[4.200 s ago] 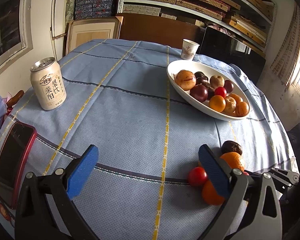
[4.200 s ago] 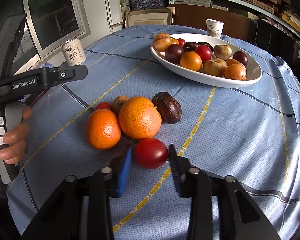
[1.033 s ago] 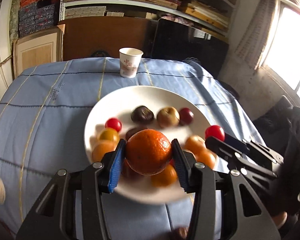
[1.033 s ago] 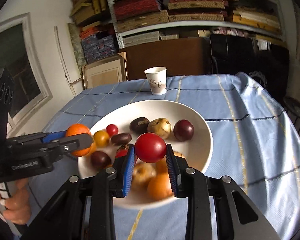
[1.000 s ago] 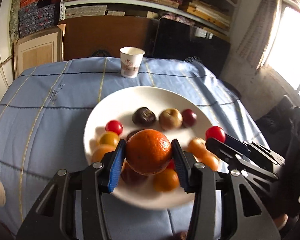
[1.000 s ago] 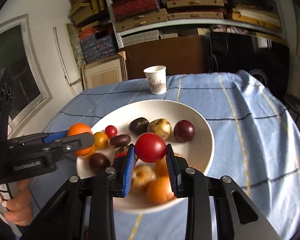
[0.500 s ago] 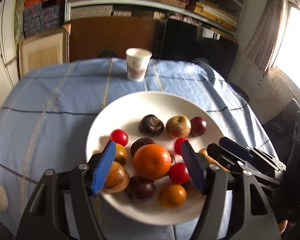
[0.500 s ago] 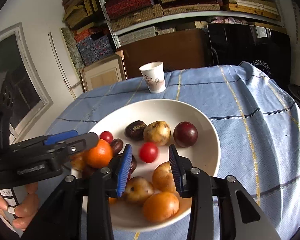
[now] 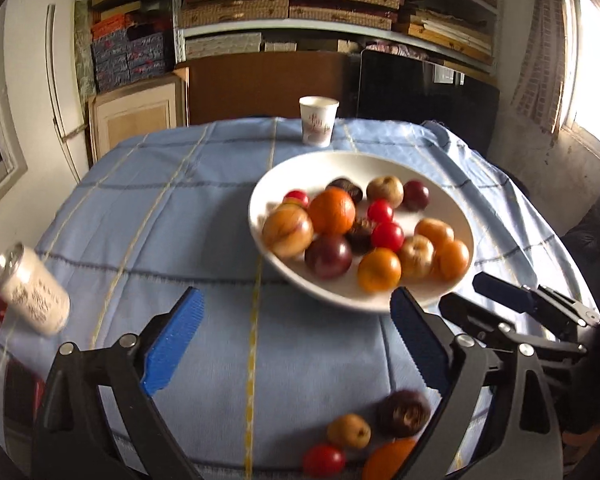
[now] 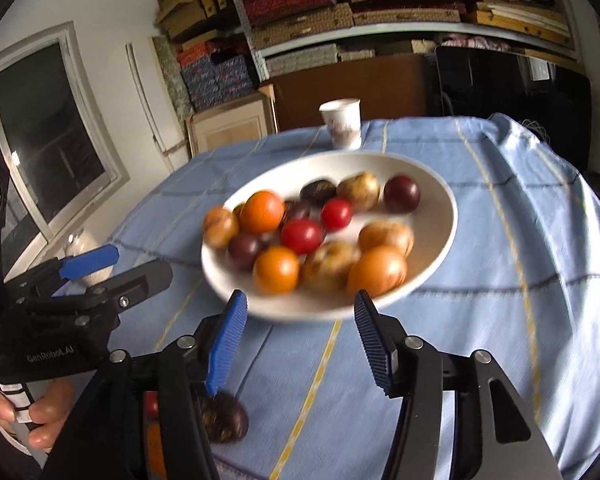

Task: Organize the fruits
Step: 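Grasp a dark brown round fruit with the right tool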

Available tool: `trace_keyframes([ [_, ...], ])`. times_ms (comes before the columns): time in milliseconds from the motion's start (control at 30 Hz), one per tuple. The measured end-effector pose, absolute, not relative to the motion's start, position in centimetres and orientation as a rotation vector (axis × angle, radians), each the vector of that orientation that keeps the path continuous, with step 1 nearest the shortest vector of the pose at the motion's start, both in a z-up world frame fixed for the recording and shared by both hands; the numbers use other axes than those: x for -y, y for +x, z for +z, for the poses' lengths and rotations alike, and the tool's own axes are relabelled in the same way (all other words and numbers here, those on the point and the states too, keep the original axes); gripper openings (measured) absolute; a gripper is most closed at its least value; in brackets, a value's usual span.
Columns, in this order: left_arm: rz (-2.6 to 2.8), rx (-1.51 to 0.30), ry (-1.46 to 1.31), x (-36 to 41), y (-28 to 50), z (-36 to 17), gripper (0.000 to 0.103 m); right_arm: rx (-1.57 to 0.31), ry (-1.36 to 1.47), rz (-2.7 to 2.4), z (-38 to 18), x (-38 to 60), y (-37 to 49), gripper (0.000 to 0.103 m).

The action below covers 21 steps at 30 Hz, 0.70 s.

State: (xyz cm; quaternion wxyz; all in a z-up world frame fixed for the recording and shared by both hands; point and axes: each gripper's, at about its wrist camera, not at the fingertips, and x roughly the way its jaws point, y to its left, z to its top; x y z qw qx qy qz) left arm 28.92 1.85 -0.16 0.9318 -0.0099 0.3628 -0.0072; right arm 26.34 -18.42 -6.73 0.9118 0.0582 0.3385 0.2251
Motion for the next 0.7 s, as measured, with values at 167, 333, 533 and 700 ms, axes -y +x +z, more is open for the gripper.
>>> trace_keyframes([
  [167, 0.008, -0.774, -0.029, -2.9, 27.7, -1.4, 0.092, -0.722, 0.089, 0.473, -7.5, 17.4, 25.0, 0.057],
  [333, 0.065, -0.783, -0.070, -5.0, 27.1, -1.6, 0.096, -0.725, 0.082, 0.495, -7.3, 17.1, 24.3, 0.057],
  [533, 0.131, -0.808, -0.094, -7.0, 26.7, -2.1, 0.096, -0.769, 0.068, 0.539, -7.7, 16.1, 23.8, 0.057],
  [700, 0.141, -0.815, -0.090, -7.4, 26.2, -2.2, 0.096, -0.793, 0.032, 0.573, -7.8, 15.2, 23.0, 0.057],
])
